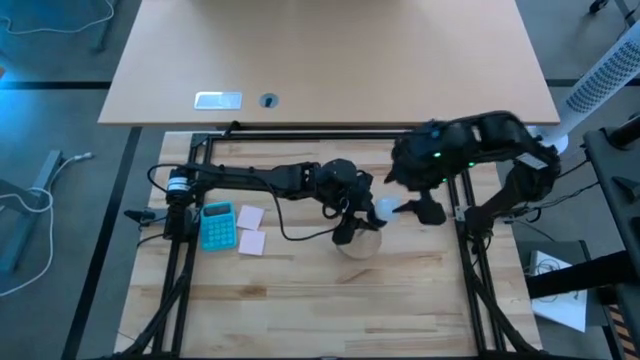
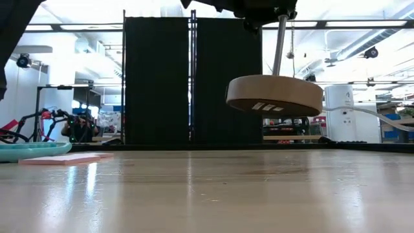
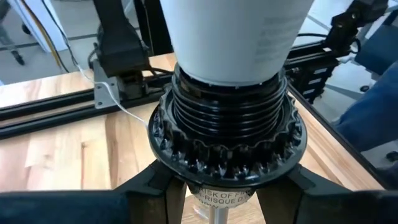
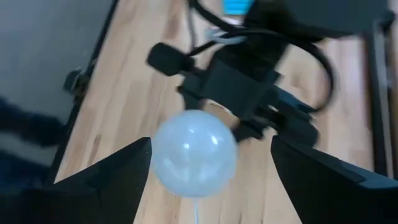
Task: Screw lightbulb
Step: Insert the lightbulb into the lamp
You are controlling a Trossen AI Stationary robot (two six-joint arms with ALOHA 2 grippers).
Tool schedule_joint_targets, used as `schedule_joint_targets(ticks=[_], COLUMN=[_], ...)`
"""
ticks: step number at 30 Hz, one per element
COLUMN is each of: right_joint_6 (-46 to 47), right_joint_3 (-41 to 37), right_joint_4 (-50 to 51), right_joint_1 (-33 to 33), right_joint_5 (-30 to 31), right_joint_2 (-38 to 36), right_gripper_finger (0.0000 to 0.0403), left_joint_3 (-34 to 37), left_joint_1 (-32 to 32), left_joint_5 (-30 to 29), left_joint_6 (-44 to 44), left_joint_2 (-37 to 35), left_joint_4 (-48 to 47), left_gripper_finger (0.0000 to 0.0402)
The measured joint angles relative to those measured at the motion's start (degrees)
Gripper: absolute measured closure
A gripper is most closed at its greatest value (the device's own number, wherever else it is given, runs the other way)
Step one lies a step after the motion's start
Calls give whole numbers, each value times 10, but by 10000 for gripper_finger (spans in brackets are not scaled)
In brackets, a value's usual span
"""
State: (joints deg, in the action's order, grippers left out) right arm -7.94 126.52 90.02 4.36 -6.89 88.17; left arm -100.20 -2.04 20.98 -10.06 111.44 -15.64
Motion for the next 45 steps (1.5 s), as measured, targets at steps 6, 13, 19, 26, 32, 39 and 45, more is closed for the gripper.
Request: schedule_joint_targets(ticks=[6,13,19,26,32,39,45], right_joint_6=[-49,-88,-92,-84,-64,16,160], right_joint_3=[0,-3,-3,-3,-3,-3,-2], right_joint_4=[0,0,0,-4,-3,0,-5], right_joint_1=[0,0,-2,-10,-12,-12,-20], right_joint_5=[-58,-37,-16,-5,-1,72,144], right_joint_2=[20,25,20,17,15,14,14], right_gripper_finger=[80,83,96,111,113,120,120], left_joint_3=[0,0,0,1,1,1,2], left_joint_1=[0,1,1,1,2,0,2], left_joint_5=[1,-8,-29,-42,-61,-152,-276], left_joint_6=[17,30,33,31,36,66,79], left_joint_2=[0,0,-8,-27,-34,-38,-47], left_joint_4=[-1,0,0,-1,-7,-8,-5], left_gripper_finger=[259,259,259,259,259,259,259])
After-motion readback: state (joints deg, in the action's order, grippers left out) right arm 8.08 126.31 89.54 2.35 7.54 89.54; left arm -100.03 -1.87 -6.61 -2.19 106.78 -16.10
